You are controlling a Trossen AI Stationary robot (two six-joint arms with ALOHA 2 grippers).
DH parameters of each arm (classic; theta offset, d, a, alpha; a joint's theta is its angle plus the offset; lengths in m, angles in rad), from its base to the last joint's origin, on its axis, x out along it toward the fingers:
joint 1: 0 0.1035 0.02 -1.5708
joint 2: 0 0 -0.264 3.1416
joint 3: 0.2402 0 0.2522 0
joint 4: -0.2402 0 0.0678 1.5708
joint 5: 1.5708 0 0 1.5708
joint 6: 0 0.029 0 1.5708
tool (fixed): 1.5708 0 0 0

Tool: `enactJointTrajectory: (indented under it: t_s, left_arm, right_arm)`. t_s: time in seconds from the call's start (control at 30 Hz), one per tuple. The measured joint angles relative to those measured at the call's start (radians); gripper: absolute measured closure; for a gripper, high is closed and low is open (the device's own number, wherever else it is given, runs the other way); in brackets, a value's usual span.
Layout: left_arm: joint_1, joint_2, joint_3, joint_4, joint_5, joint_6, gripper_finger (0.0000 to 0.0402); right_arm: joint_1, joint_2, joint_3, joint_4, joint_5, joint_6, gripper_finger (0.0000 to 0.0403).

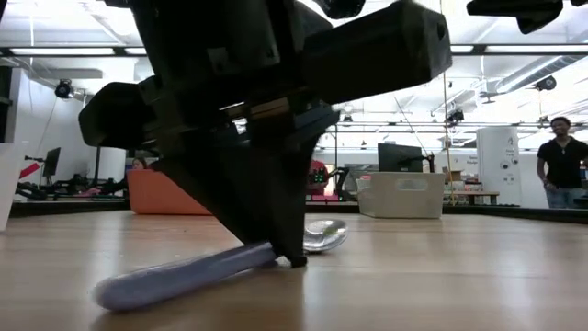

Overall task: Sort silverware by color (type)
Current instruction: Put the purple spoon into the white bin

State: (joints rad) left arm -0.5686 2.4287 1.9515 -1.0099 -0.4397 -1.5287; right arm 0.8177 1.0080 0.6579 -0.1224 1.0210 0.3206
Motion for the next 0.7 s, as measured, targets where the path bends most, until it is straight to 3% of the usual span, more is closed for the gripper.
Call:
enactJointTrajectory:
  t_s: [0.13, 0.43, 0.7]
  left_arm:
    - [0.000, 0.000, -0.007, 0.001, -0.005, -0.016, 0.0384]
    - [0.001, -0.003, 0.021, -0.019, -0.044, 0.000, 0.0384]
    - [0.002, -0.006, 0.156, -0.241, -0.075, 0.044, 0.0400]
  right_arm:
    - [0.000, 0.000, 0.000, 0.000, 0.000, 0.000, 0.0344]
    - [0.000, 0.000, 0.000, 0.000, 0.000, -0.003, 0.0344]
    - [0.000, 0.000, 0.000, 0.000, 0.000, -0.005, 0.0344]
